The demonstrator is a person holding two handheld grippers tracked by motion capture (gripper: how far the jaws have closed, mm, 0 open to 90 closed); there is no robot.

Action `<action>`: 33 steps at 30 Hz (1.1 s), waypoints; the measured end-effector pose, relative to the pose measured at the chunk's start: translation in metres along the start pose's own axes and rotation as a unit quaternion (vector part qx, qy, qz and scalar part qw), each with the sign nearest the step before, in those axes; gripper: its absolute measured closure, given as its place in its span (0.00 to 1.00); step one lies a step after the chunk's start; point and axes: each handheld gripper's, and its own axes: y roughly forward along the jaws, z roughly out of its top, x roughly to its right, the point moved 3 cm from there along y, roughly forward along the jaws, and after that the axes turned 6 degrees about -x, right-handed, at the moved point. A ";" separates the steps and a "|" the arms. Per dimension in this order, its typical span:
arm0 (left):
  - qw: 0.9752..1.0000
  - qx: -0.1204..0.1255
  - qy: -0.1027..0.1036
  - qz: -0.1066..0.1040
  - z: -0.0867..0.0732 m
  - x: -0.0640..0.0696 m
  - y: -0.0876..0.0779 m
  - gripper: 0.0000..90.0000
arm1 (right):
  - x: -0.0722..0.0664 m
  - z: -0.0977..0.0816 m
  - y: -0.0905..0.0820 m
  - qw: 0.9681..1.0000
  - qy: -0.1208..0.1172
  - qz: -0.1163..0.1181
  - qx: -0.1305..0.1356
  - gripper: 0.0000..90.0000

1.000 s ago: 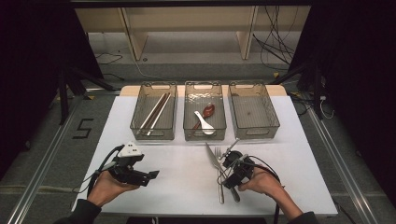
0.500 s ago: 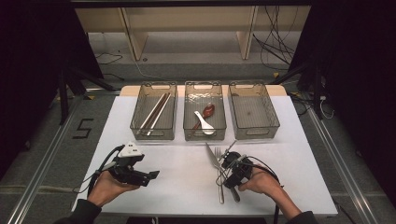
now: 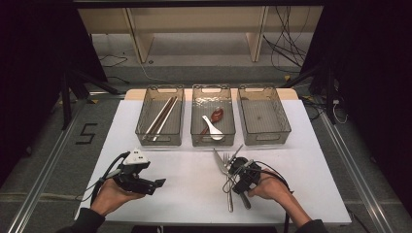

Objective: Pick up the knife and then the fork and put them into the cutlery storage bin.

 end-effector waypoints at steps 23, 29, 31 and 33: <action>1.000 -0.006 0.004 0.000 -0.001 0.001 0.001 0.18 | 0.008 0.001 -0.002 1.000 -0.022 -0.002 -0.006 0.89; 1.000 -0.006 0.004 0.000 -0.001 0.001 0.001 0.18 | 0.009 0.001 -0.002 1.000 -0.027 0.000 -0.007 0.89; 1.000 -0.005 0.003 0.000 -0.001 0.001 0.001 0.18 | 0.009 0.001 -0.002 1.000 -0.029 0.001 -0.006 0.89; 1.000 -0.006 0.004 0.000 -0.001 0.001 0.001 0.18 | 0.009 0.001 -0.003 1.000 -0.029 0.001 -0.006 0.89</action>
